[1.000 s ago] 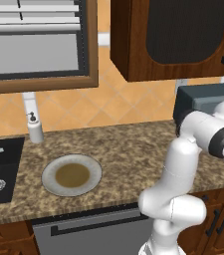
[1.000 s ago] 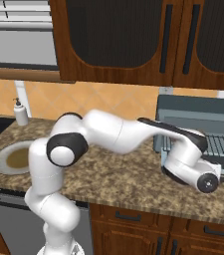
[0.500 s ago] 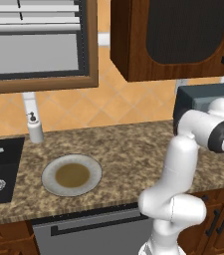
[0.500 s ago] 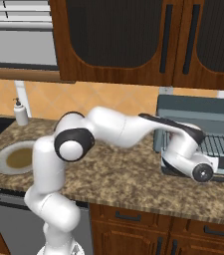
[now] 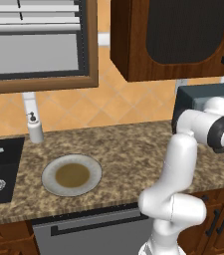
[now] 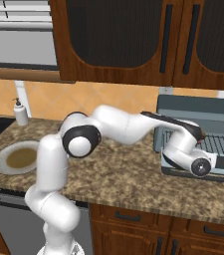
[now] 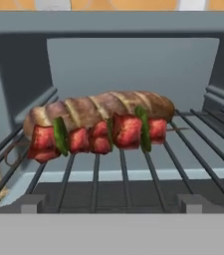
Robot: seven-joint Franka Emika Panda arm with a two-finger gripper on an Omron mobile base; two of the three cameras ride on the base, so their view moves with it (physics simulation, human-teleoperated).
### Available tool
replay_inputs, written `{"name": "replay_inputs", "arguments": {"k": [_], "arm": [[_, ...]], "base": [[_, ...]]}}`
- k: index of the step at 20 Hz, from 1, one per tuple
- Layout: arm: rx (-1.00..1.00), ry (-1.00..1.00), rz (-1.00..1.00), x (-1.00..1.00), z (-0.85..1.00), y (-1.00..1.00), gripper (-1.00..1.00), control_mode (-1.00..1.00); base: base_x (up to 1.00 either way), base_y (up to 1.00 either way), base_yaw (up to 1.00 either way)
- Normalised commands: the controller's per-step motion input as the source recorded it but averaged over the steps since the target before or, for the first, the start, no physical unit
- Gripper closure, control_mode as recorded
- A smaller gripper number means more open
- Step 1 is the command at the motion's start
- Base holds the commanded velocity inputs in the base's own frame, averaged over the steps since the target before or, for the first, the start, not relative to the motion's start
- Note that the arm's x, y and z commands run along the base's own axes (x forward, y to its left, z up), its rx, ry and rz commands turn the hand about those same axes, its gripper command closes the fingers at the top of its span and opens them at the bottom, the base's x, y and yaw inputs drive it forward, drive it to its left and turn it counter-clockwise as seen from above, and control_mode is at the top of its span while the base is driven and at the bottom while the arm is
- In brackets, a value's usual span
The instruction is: Pick up the kebab skewer and baguette bread, and place them inside the toaster oven. Close the toaster oven door and start by setting the timer.
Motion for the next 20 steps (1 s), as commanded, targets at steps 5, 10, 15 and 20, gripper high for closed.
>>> {"name": "replay_inputs", "arguments": {"k": [5, 10, 15, 20], "arm": [[0.00, 0.00, 0.00, 0.15, -0.05, -0.01, -1.00, -1.00], [0.00, 0.00, 0.00, 0.11, -0.06, 0.00, -1.00, -1.00], [0.00, 0.00, 0.00, 0.18, -0.02, 0.00, -1.00, -1.00], [0.00, 0.00, 0.00, 0.23, 0.00, 0.00, -1.00, -1.00]], "base": [[0.00, 0.00, 0.00], [0.00, 0.00, 0.00], [0.00, 0.00, 0.00], [0.00, 0.00, 0.00]]}}
